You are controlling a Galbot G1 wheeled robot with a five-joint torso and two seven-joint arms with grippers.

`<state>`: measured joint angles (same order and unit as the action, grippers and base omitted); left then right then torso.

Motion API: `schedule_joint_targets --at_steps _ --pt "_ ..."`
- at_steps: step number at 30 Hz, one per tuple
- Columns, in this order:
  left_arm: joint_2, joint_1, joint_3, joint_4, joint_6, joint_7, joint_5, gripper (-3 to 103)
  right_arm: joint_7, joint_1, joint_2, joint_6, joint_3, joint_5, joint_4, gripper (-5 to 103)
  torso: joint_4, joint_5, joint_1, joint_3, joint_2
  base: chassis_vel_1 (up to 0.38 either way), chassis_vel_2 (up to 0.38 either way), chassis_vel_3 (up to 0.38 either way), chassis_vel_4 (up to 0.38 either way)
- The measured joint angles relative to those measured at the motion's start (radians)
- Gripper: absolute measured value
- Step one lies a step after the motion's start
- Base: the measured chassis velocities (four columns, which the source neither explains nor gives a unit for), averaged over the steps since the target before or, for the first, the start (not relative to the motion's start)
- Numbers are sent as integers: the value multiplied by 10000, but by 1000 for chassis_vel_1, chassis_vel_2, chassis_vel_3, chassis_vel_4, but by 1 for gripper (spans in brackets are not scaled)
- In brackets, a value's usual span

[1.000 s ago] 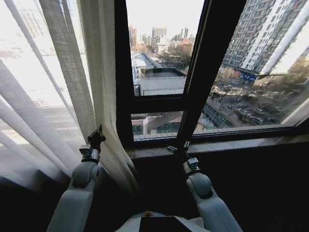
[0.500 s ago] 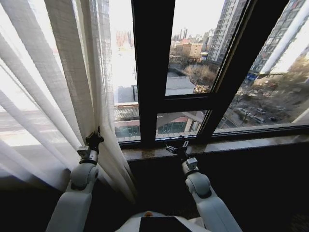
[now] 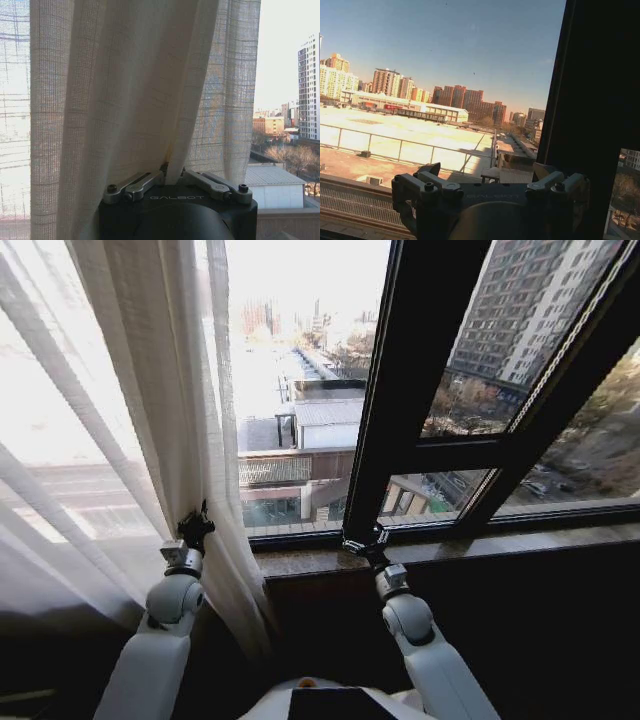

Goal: Open the curtains by pulling them apart, changing their state from closed to fully open.

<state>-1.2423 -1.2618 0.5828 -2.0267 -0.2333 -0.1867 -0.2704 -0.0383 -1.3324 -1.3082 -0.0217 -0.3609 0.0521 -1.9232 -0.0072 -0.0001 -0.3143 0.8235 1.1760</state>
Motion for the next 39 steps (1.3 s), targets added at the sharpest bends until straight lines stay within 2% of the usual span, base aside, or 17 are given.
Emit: schedule_joint_targets --at_steps 5,9,18,25,39 --pt "-31 -100 48 -31 1 -16 -4 0 39 -60 -7 6 4 -5 -5 100 -3 -2 3 0 1 70 68 -47 -72" --pt "-64 -185 94 -118 7 -3 -15 0 73 -90 -10 7 7 -13 -27 100 -11 12 4 1 -1 -24 -42 16 30" --pt "-74 -399 177 -344 18 -1 -29 0 159 -191 -63 38 63 -185 -169 100 -4 -3 3 0 0 -21 -18 19 18" --pt "-117 -522 215 -499 29 -1 -29 0 183 -333 -18 12 25 -494 -341 100 -6 6 4 0 0 0 0 0 0" --pt "-156 -710 327 -663 46 0 -16 0 101 -484 72 -11 -4 -527 -603 100 -5 4 4 0 0 24 22 -24 -18"
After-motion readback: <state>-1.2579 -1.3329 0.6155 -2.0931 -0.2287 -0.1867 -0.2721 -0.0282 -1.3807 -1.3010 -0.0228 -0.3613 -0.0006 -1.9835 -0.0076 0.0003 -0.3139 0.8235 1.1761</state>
